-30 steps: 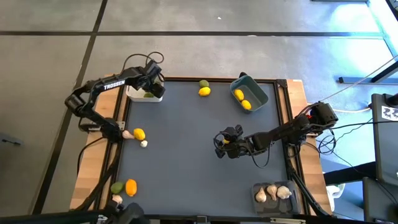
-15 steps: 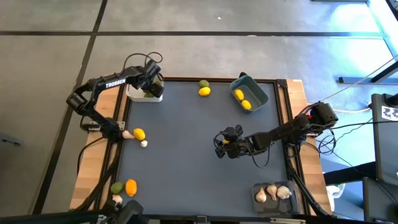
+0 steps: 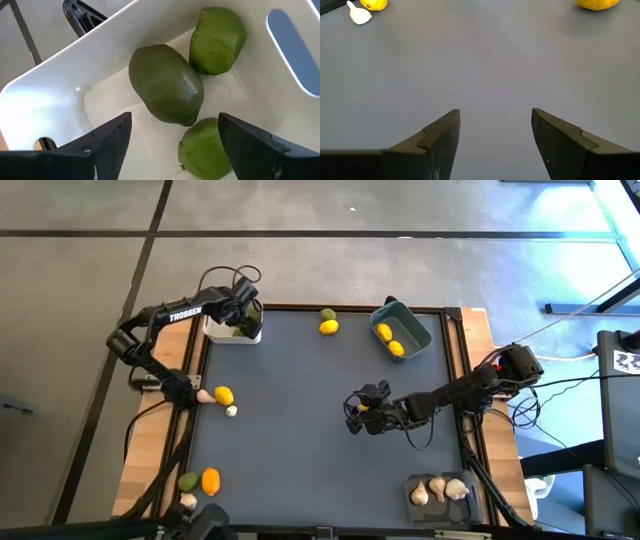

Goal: Sort produce into baskets
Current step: Put the lemon into the blue bin

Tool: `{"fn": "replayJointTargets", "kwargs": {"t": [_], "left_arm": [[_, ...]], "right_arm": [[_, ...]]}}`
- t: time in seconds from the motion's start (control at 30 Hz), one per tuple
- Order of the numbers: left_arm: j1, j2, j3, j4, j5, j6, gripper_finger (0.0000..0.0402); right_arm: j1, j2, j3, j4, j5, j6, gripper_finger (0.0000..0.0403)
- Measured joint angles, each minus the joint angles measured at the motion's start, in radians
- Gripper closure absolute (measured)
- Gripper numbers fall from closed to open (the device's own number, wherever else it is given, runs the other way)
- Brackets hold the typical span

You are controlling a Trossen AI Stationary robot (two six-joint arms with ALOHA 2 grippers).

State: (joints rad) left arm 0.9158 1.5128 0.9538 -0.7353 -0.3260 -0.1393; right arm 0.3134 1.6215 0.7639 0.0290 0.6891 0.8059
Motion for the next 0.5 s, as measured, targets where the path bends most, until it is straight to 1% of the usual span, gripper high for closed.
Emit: {"fn": "replayJointTargets", "kwargs": {"t": [0.13,0.23,0.5], "left_arm": [[-0.013,-0.04,0.0,-0.006,0.0,0.004,0.0118],[-0.029,-0.082,0.009,-0.042,0.005,0.004,0.0124],[-0.132,-0.209,0.016,-0.167,0.075,-0.016,0.0127]], "right_arm": [[0.0,0.0,0.0,0.011,0.0,0.0,0.0159],[0.0,0.0,0.0,0.012,0.0,0.0,0.0159],[0.0,0.0,0.0,0.015,0.0,0.0,0.0159]]}}
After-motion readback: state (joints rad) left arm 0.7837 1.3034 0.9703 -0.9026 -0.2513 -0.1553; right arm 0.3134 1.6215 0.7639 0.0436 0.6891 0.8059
